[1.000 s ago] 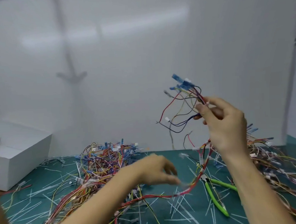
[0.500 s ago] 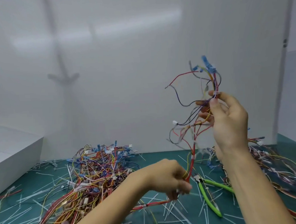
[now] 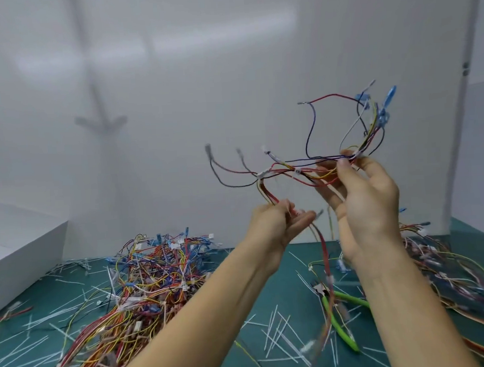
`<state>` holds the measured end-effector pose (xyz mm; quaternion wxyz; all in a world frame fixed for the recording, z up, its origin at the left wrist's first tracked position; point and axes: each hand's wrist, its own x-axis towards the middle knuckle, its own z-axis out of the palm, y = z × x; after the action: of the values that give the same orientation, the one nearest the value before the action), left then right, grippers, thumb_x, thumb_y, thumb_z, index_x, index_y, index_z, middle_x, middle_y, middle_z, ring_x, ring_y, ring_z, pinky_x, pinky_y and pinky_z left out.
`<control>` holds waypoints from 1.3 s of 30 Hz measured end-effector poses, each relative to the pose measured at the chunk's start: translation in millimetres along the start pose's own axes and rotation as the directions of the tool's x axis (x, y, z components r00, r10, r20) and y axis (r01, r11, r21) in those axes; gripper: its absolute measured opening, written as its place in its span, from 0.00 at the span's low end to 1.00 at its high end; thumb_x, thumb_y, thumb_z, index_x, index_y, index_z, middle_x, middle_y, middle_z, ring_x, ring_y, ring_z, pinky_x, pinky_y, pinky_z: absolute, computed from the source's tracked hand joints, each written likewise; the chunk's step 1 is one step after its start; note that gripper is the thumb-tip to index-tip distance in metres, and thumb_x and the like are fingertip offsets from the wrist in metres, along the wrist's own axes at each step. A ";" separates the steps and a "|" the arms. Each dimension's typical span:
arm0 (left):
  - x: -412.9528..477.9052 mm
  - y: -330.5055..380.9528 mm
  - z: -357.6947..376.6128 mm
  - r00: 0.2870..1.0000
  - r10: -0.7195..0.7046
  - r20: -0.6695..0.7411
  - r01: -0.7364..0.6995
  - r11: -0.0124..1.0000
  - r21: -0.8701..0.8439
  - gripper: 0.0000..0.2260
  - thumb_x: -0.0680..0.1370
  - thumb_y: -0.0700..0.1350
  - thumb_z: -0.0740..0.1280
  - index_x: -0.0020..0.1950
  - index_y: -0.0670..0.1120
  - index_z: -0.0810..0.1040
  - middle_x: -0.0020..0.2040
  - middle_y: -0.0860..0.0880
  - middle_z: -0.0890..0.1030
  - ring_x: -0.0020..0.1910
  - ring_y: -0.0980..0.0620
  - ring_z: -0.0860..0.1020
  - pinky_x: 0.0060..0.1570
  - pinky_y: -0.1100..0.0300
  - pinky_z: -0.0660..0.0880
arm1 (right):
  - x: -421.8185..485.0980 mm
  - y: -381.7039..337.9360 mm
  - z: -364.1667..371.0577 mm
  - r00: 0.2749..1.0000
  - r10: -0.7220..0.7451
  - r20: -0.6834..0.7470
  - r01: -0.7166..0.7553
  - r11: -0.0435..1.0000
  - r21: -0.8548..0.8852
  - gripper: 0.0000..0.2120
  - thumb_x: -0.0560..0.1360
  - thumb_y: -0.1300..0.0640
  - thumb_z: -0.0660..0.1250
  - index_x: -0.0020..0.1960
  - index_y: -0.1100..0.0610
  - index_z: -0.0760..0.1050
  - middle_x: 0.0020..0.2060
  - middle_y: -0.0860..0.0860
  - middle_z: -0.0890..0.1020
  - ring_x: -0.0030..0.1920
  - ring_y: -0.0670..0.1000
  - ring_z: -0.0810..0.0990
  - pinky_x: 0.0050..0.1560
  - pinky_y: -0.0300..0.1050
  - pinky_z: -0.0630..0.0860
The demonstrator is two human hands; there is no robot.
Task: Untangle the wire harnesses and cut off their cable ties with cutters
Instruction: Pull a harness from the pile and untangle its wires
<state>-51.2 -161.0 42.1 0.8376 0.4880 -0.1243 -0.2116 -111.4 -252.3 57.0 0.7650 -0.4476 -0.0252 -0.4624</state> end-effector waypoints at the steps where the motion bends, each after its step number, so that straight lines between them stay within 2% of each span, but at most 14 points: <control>1: 2.4 1.5 3.7 1.000 0.014 -0.001 -0.014 0.999 -0.029 0.08 0.85 0.38 0.56 0.49 0.35 0.71 0.38 0.41 0.76 0.26 0.51 0.82 0.32 0.63 0.81 | -0.8 1.1 0.3 1.000 0.010 0.007 -0.010 1.000 0.003 0.07 0.82 0.64 0.61 0.50 0.54 0.76 0.38 0.48 0.84 0.43 0.49 0.84 0.39 0.40 0.80; 3: 7.8 1.0 3.6 1.000 0.023 -0.014 -0.022 0.999 0.030 0.08 0.85 0.38 0.56 0.50 0.36 0.70 0.38 0.41 0.75 0.26 0.51 0.82 0.32 0.62 0.81 | -2.1 2.6 0.9 1.000 0.016 0.015 -0.016 1.000 -0.005 0.07 0.82 0.64 0.62 0.51 0.54 0.76 0.39 0.49 0.84 0.42 0.48 0.84 0.39 0.40 0.80; 6: 11.5 -14.4 -17.9 0.999 -0.051 -0.002 0.049 0.947 0.319 0.08 0.83 0.38 0.57 0.48 0.39 0.74 0.36 0.43 0.79 0.28 0.51 0.82 0.31 0.61 0.81 | -1.6 4.8 -0.4 1.000 -0.026 0.010 0.026 0.998 -0.052 0.07 0.82 0.64 0.62 0.52 0.55 0.76 0.34 0.46 0.85 0.39 0.46 0.84 0.39 0.40 0.81; 8: 11.9 -29.5 -45.1 0.985 -0.156 0.075 0.087 0.822 0.563 0.07 0.80 0.38 0.60 0.49 0.42 0.79 0.41 0.47 0.84 0.36 0.52 0.84 0.35 0.61 0.80 | 0.8 8.5 -3.6 0.999 -0.046 0.001 0.046 0.995 -0.094 0.06 0.82 0.64 0.62 0.54 0.56 0.75 0.34 0.46 0.85 0.38 0.46 0.85 0.37 0.39 0.80; 11: 10.3 -54.1 -86.7 0.942 -0.300 0.148 0.093 0.660 0.746 0.20 0.71 0.33 0.59 0.58 0.46 0.82 0.54 0.53 0.85 0.55 0.55 0.82 0.51 0.59 0.78 | 3.1 22.1 -10.3 1.000 -0.014 -0.026 0.009 0.986 -0.167 0.06 0.82 0.64 0.62 0.53 0.55 0.75 0.36 0.49 0.86 0.36 0.45 0.84 0.35 0.37 0.79; 14: 6.2 -75.1 -119.7 0.983 -0.167 0.081 0.047 0.647 0.761 0.27 0.61 0.39 0.61 0.59 0.49 0.80 0.60 0.52 0.81 0.62 0.54 0.76 0.58 0.60 0.74 | 1.4 41.6 -15.0 0.998 0.061 -0.003 -0.060 0.968 -0.245 0.06 0.81 0.64 0.62 0.54 0.55 0.76 0.41 0.52 0.86 0.37 0.46 0.85 0.36 0.39 0.80; 16: 1.3 -78.9 -138.8 0.996 -0.052 0.066 -0.017 0.650 0.760 0.28 0.61 0.44 0.63 0.62 0.50 0.78 0.63 0.54 0.79 0.64 0.56 0.75 0.60 0.61 0.73 | -0.4 52.8 -16.2 0.997 0.072 0.023 -0.062 0.954 -0.293 0.07 0.81 0.64 0.62 0.55 0.55 0.76 0.40 0.52 0.86 0.38 0.47 0.85 0.37 0.40 0.81; 18: -4.9 -77.9 -154.4 0.995 0.020 0.093 -0.085 0.615 0.784 0.26 0.64 0.48 0.63 0.62 0.54 0.76 0.63 0.59 0.78 0.62 0.62 0.74 0.57 0.65 0.71 | 0.1 58.8 -17.2 0.998 0.052 0.032 -0.039 0.945 -0.326 0.07 0.81 0.63 0.63 0.54 0.53 0.76 0.39 0.49 0.87 0.39 0.48 0.86 0.37 0.40 0.81; 20: -10.7 -77.3 -167.0 0.990 0.047 0.133 -0.138 0.530 0.836 0.22 0.67 0.46 0.62 0.61 0.55 0.75 0.62 0.59 0.78 0.60 0.64 0.76 0.56 0.67 0.72 | 1.9 60.6 -19.0 0.999 0.031 0.037 -0.016 0.935 -0.354 0.07 0.81 0.62 0.64 0.54 0.52 0.76 0.39 0.47 0.87 0.40 0.48 0.86 0.38 0.40 0.82; 22: -14.1 -76.8 -177.8 0.981 0.092 0.172 -0.195 0.430 0.881 0.18 0.72 0.40 0.63 0.60 0.54 0.75 0.61 0.58 0.79 0.61 0.62 0.76 0.60 0.64 0.73 | 3.3 61.6 -21.7 0.999 0.018 0.039 -0.003 0.929 -0.369 0.07 0.81 0.62 0.64 0.55 0.52 0.76 0.39 0.45 0.87 0.41 0.48 0.86 0.39 0.41 0.82; 26: -17.4 -61.8 -205.6 0.963 0.209 0.172 -0.228 0.284 0.931 0.19 0.75 0.33 0.63 0.61 0.54 0.75 0.61 0.58 0.79 0.62 0.63 0.75 0.66 0.59 0.70 | 4.7 64.1 -26.1 0.999 0.013 0.030 -0.001 0.922 -0.386 0.07 0.81 0.61 0.64 0.52 0.49 0.76 0.39 0.45 0.86 0.41 0.47 0.86 0.40 0.42 0.83; 31: -32.1 -32.8 -258.5 0.958 0.261 0.117 -0.181 0.235 0.955 0.17 0.74 0.40 0.63 0.60 0.55 0.76 0.59 0.60 0.81 0.61 0.62 0.77 0.66 0.51 0.72 | 3.9 70.9 -24.2 0.999 0.016 0.041 0.002 0.916 -0.402 0.07 0.81 0.61 0.65 0.53 0.50 0.76 0.39 0.47 0.87 0.41 0.47 0.86 0.42 0.45 0.84; 35: -30.1 -27.5 -268.1 0.946 0.323 0.028 -0.138 0.324 0.936 0.15 0.72 0.45 0.62 0.57 0.53 0.79 0.55 0.62 0.82 0.58 0.64 0.78 0.64 0.52 0.73 | 1.9 72.8 -22.2 0.997 0.021 0.076 0.012 0.910 -0.414 0.06 0.81 0.61 0.65 0.56 0.52 0.76 0.40 0.44 0.87 0.42 0.47 0.86 0.43 0.45 0.83; 39: -19.6 -37.8 -253.1 0.932 0.362 -0.008 -0.151 0.406 0.901 0.16 0.70 0.45 0.59 0.54 0.51 0.79 0.51 0.59 0.84 0.55 0.61 0.80 0.59 0.53 0.75 | 0.2 71.8 -20.9 0.996 0.016 0.087 0.022 0.908 -0.417 0.07 0.81 0.60 0.64 0.56 0.52 0.76 0.40 0.42 0.86 0.42 0.46 0.86 0.41 0.42 0.83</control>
<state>27.7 25.5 -115.5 0.4873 0.8463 -0.2044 0.0673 -66.7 -254.9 -3.0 0.6489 -0.6209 0.0397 -0.4380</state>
